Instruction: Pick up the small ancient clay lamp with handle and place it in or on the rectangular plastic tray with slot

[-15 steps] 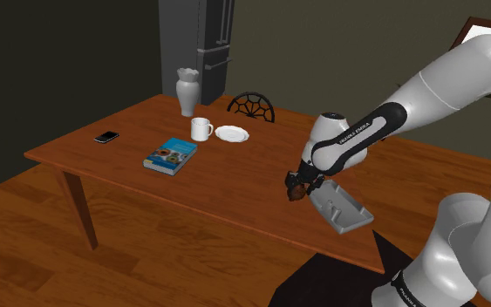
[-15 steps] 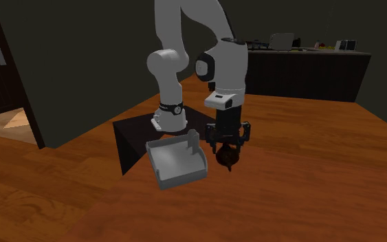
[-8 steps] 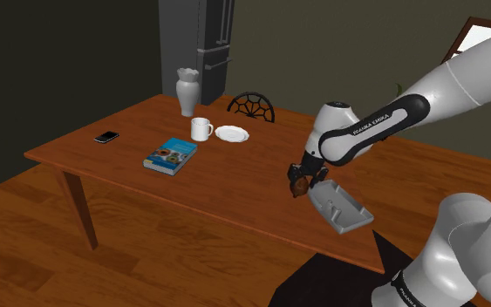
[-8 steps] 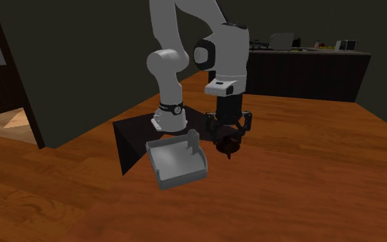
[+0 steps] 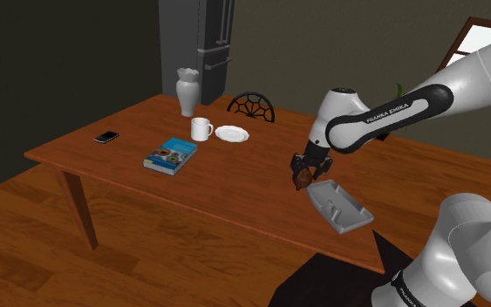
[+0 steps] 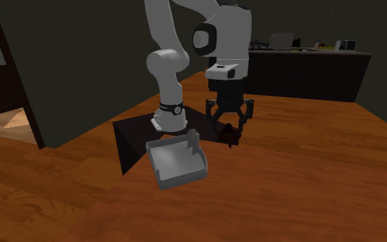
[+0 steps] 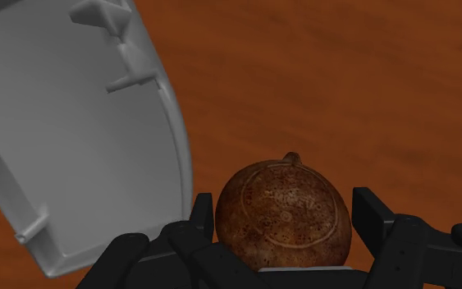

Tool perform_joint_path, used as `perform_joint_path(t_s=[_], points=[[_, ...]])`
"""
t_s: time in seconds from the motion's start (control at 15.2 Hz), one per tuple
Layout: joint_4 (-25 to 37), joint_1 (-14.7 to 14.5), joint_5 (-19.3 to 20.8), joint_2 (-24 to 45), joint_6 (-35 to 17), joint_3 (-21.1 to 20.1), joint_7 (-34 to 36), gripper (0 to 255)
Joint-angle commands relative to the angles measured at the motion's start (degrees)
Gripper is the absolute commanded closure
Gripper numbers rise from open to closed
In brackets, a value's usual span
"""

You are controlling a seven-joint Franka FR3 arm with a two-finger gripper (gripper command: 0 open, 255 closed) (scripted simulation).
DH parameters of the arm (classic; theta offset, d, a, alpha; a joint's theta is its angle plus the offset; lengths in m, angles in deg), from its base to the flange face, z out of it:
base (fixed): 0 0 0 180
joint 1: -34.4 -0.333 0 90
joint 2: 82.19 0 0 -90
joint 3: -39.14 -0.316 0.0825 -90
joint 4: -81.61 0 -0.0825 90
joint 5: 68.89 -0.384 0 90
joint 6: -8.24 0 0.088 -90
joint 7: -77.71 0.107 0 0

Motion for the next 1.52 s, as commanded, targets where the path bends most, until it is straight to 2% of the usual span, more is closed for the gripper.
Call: perform_joint_path(t_s=[0.0,0.4,0.79,1.19,1.45], points=[[0.57,0.25,0.53,-1.35,1.87,-0.32,0.34,255],[2.35,0.74,1.47,-4.76,6.91,-1.37,1.14,255],[-5.01,7.92,8.48,-15.27,9.32,1.16,-2.49,255],[-9.76,16.03,14.57,-24.34,13.03,4.39,-8.36,255],[-11.37,15.86,15.37,-21.69,8.80,5.88,-8.30,255]])
